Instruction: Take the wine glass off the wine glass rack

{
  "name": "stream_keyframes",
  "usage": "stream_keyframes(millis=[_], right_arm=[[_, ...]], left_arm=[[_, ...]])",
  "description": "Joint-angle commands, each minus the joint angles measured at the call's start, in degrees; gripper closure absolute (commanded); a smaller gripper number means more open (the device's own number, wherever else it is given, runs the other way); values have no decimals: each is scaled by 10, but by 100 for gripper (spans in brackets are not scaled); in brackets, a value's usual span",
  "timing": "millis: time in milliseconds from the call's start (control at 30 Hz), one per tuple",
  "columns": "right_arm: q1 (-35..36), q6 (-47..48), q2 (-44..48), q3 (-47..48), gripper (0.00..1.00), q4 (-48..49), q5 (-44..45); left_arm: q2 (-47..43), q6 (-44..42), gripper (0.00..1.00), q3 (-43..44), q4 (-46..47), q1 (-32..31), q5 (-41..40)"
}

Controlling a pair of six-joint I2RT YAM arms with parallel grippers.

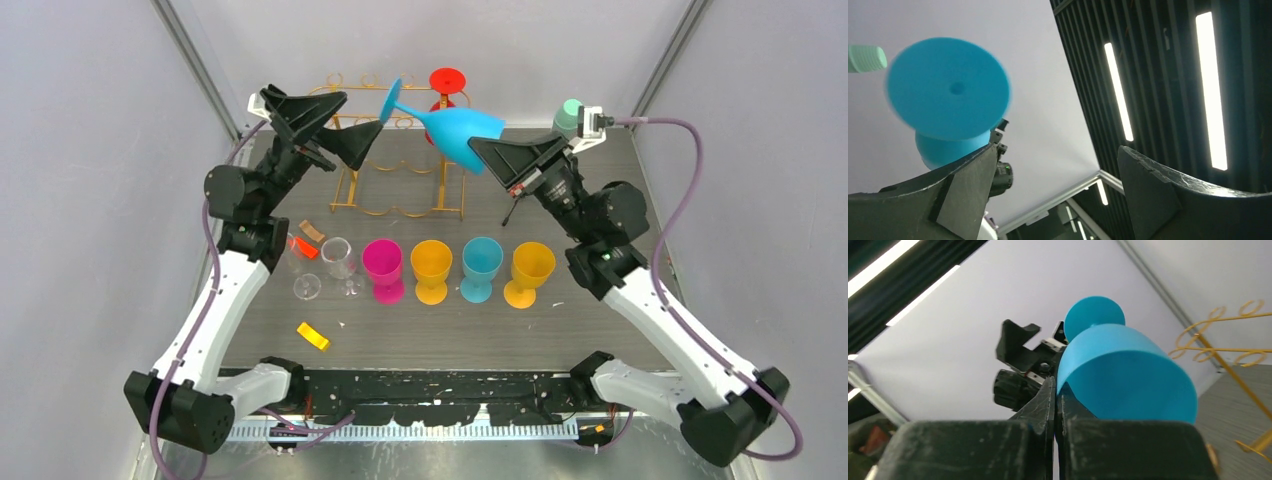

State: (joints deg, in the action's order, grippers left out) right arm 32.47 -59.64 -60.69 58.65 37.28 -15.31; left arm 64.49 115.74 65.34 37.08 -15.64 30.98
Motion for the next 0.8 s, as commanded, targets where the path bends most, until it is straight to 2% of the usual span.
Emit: stream_keyframes(millis=[0,33,100,167,267,367,567,767], right_arm=[[1,141,70,44,100,-243,45],[0,178,77,51,100,-277,52],[0,235,100,83,100,-441,76],[1,286,115,116,100,-559,120],[0,332,122,156,100,-682,222],[1,362,103,197,100,-799,288],[1,378,75,203,100,-888,423],[-11,346,23,202,100,-957,476]], left_arm=[[-48,-113,5,4,-34,-1,31],[-59,-133,3,0,-45,-1,30],[-79,-178,1,-1,-79,-1,28],[-95,-245,0,15,-135,0,32],[-115,-351,0,56,-236,-1,36],[-132,-477,0,92,-335,0,32],[-155,-634,0,126,-498,0,-16],[-154,-678,0,120,-542,-1,-27]])
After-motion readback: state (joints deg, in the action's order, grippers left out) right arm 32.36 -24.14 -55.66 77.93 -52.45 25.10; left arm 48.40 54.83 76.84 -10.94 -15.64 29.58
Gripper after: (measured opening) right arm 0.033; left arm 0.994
